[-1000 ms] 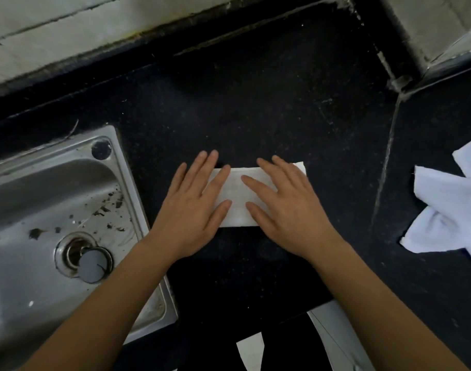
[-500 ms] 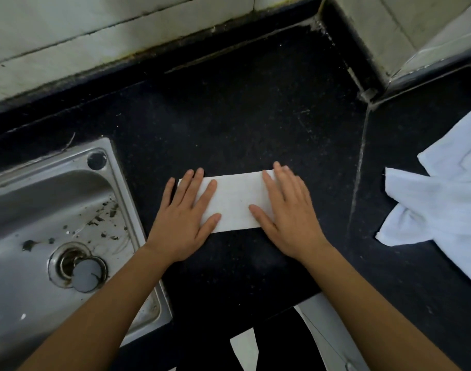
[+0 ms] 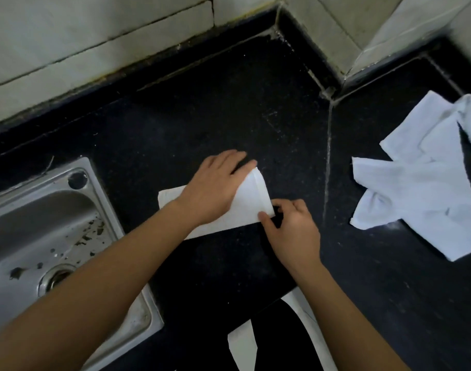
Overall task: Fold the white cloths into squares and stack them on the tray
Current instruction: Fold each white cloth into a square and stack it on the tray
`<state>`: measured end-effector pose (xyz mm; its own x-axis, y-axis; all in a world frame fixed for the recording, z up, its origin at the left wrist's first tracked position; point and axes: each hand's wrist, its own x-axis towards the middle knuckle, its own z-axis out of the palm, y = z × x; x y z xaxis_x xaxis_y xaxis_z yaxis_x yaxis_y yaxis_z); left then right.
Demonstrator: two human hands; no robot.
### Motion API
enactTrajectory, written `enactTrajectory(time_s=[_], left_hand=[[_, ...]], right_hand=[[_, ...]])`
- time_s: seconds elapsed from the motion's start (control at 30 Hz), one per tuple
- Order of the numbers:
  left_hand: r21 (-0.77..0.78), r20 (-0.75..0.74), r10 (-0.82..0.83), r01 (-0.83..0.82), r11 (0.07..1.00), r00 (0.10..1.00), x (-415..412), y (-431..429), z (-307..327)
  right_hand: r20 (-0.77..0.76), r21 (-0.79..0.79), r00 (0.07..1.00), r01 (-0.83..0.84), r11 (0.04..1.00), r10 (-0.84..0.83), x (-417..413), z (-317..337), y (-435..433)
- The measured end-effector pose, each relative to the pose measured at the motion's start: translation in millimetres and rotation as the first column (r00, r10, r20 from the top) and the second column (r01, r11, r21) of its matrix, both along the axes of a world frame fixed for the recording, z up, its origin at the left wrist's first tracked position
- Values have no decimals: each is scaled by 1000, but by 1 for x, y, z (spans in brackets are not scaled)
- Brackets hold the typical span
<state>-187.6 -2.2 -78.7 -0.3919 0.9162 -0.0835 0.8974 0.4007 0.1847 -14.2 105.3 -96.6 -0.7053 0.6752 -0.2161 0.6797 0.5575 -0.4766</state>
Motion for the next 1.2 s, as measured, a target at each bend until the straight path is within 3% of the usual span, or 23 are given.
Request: enactTrajectory(time_s=[0.07,0.13,0.23,0.33,0.43,0.5,0.67,0.8,0.93,1.03,1.13,1.2], left_hand=[[-161,8,-207,206,965,978,-2,28,3],[-276,-10,-324,309,910,946,-3,43,5],[-227,-24,-367,352,908,930,-6,49,5],[-212,0,-344,336,918,939,-10,44,8],[-199,105,-208,226,954,972,-16,39,17],[-135,169,-123,147,980,978,-22,36,30],[149,282,20,-65,987,959,-45,29,77],[531,278,56,-202,823,959,-44,22,124],[694,167,128,-208,689,978,-21,1,128],[676,93,180,-195,710,979,5,-27,90],[566,2,131,-109,817,991,37,-59,34],[465,-18,46,-32,885,999,61,-81,0]], right_hand=[[13,-62,999,47,997,-47,-2,1,0],[17,-96,998,64,993,-62,-3,3,1],[15,-139,997,72,988,-71,-4,6,5],[8,-276,996,88,957,-90,-5,13,15],[-24,-518,984,140,844,-178,-10,22,27],[-74,-562,978,122,818,-196,-18,28,39],[-277,-326,961,-80,942,-13,-47,71,68],[-556,-122,829,-161,979,66,-60,123,79],[-703,26,696,-185,982,150,-49,144,71],[-648,131,710,-250,959,274,-29,117,55],[-413,136,799,-419,897,436,2,63,38],[-259,131,797,-531,837,546,27,28,26]])
